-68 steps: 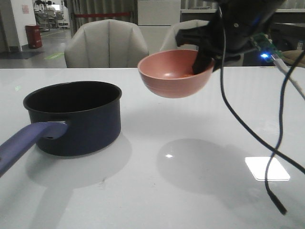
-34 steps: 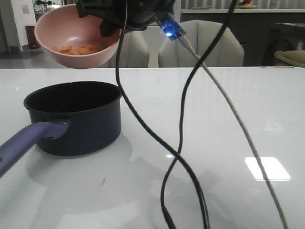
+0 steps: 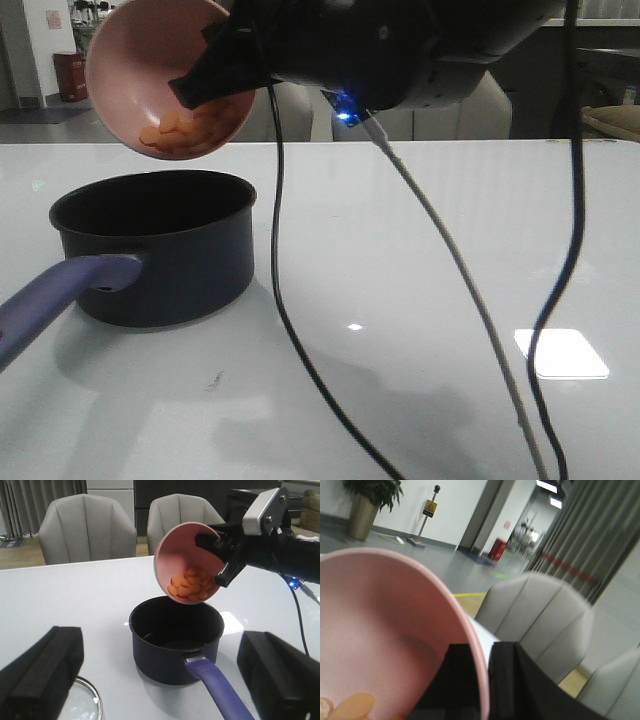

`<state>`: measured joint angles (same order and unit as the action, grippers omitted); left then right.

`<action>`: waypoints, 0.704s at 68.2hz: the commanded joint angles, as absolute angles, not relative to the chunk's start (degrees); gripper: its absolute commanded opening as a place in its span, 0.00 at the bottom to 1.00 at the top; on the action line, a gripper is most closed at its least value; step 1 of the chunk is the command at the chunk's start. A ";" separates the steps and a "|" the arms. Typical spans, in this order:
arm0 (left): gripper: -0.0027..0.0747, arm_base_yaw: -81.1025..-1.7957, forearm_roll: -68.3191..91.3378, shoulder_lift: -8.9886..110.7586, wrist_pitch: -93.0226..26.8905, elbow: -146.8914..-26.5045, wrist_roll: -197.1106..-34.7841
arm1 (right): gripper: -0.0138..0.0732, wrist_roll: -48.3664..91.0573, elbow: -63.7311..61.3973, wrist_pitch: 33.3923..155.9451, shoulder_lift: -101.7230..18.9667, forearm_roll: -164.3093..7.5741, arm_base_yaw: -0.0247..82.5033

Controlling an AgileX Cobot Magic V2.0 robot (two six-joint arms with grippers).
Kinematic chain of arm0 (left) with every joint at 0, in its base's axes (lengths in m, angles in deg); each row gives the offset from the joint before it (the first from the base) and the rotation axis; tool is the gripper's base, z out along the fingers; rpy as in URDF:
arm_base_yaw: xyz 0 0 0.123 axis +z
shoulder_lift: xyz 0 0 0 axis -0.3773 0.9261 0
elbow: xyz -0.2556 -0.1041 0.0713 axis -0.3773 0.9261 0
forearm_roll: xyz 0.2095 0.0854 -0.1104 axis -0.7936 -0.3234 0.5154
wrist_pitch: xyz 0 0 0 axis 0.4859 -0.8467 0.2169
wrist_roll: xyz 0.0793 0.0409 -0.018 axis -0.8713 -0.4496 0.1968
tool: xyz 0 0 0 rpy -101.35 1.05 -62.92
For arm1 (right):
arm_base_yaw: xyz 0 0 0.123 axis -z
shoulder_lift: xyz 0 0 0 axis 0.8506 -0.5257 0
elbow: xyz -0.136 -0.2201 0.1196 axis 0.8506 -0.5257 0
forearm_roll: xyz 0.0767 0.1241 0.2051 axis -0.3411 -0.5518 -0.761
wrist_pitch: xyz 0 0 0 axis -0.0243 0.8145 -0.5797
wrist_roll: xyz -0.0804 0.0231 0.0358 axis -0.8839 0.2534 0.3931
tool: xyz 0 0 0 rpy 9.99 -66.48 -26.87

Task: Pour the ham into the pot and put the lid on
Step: 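Carry the bowl over the saucepan and tilt it to pour ham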

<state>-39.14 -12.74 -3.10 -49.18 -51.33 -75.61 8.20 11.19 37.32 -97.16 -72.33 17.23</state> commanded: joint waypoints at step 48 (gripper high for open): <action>0.89 -39.67 -12.47 -2.46 -44.62 -52.83 -75.59 | 0.31 12.40 13.60 23.34 -99.35 -77.26 14.78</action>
<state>-39.14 -12.74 -3.10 -49.18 -51.33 -75.61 -1.24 11.43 19.98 -105.74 -74.79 14.56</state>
